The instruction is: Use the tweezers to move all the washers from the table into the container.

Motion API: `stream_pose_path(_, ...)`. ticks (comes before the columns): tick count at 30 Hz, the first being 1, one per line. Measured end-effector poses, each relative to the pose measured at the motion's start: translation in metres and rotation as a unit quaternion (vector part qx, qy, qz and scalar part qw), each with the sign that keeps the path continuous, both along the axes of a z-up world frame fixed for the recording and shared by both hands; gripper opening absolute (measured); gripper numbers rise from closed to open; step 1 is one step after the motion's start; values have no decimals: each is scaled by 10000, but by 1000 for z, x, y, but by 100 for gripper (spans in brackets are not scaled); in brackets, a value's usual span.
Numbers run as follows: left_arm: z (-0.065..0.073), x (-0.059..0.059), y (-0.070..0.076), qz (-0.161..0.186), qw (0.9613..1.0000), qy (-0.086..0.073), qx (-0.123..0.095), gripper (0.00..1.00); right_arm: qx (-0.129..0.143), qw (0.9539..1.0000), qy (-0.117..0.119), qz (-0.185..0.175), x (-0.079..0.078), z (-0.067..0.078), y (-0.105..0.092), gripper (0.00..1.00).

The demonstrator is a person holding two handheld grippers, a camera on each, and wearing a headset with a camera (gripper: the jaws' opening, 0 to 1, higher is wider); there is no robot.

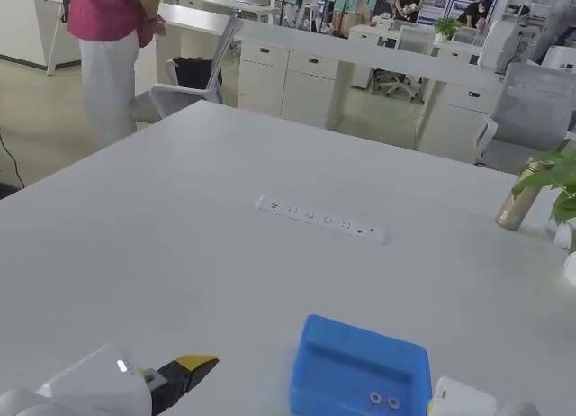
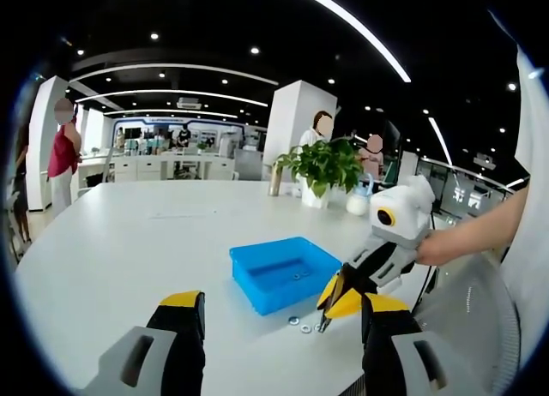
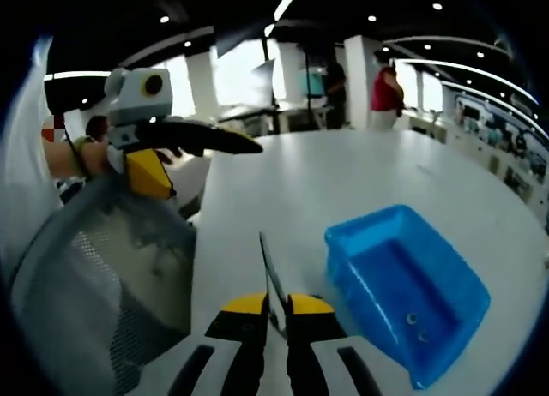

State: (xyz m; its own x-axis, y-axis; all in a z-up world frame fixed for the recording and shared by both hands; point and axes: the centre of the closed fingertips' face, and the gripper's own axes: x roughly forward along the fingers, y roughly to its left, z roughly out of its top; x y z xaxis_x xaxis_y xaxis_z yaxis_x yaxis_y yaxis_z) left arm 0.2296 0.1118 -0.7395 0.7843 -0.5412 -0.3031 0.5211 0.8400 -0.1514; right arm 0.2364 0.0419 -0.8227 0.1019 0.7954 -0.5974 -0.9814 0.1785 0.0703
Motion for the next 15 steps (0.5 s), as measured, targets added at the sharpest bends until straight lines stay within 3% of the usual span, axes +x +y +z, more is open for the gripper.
stream_pose_path(2,0,0,0,3,10000,-4,-10,75,-99,9996,-221,163,-3,-2,1,4)
stream_pose_path(11,0,0,0,-3,10000,-14,-9,75,-239,9971,-694,204,-7,0,-1,4)
stream_pose_path(15,1,0,0,11,10000,-19,-27,75,-258,9973,-684,95,-5,2,-5,3)
